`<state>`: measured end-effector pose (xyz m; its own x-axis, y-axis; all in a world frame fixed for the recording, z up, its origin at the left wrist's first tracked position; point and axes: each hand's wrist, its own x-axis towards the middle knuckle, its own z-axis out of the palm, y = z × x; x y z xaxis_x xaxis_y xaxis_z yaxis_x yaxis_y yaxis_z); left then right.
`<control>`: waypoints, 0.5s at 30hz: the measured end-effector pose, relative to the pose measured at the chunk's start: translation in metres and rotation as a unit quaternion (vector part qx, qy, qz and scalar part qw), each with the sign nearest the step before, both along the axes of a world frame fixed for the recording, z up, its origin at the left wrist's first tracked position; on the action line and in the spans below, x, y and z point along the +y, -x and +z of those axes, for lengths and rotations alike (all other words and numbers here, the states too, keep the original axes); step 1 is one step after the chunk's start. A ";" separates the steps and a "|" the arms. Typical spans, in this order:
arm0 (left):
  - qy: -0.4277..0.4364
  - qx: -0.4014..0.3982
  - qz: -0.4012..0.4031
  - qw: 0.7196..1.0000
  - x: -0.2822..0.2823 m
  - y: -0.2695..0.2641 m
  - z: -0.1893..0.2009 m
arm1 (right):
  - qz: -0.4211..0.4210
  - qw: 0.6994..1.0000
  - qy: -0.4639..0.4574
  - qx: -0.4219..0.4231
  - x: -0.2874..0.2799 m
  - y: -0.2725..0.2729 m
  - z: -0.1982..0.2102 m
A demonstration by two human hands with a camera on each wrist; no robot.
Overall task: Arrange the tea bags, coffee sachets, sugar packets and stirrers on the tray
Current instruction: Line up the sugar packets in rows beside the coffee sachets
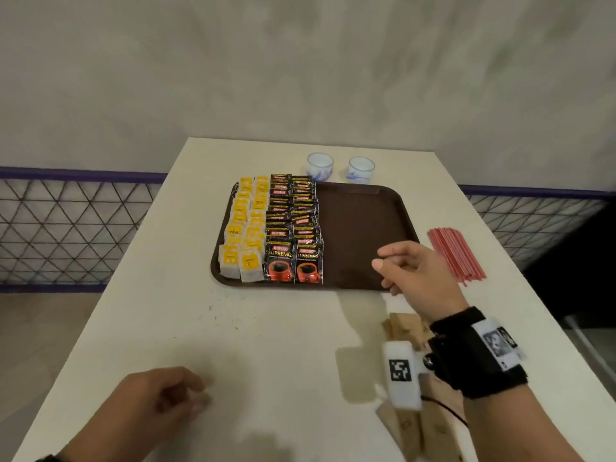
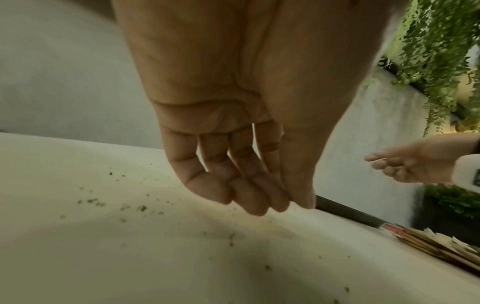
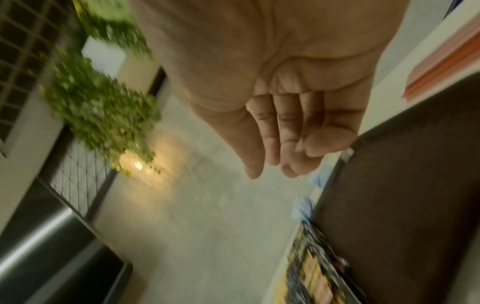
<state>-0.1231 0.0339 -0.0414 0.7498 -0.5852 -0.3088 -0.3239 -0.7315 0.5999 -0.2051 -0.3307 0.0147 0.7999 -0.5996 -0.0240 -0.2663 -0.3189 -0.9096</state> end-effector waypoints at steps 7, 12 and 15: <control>0.042 -0.022 -0.060 0.997 -0.027 -0.008 0.010 | -0.094 0.994 0.051 0.008 -0.021 0.083 0.016; 0.053 -0.043 -0.135 0.989 -0.076 -0.005 0.019 | -0.014 0.967 0.144 0.209 -0.037 0.101 0.006; 0.063 -0.069 -0.195 0.976 -0.113 0.006 0.020 | 0.050 0.934 0.216 0.280 -0.034 0.107 0.011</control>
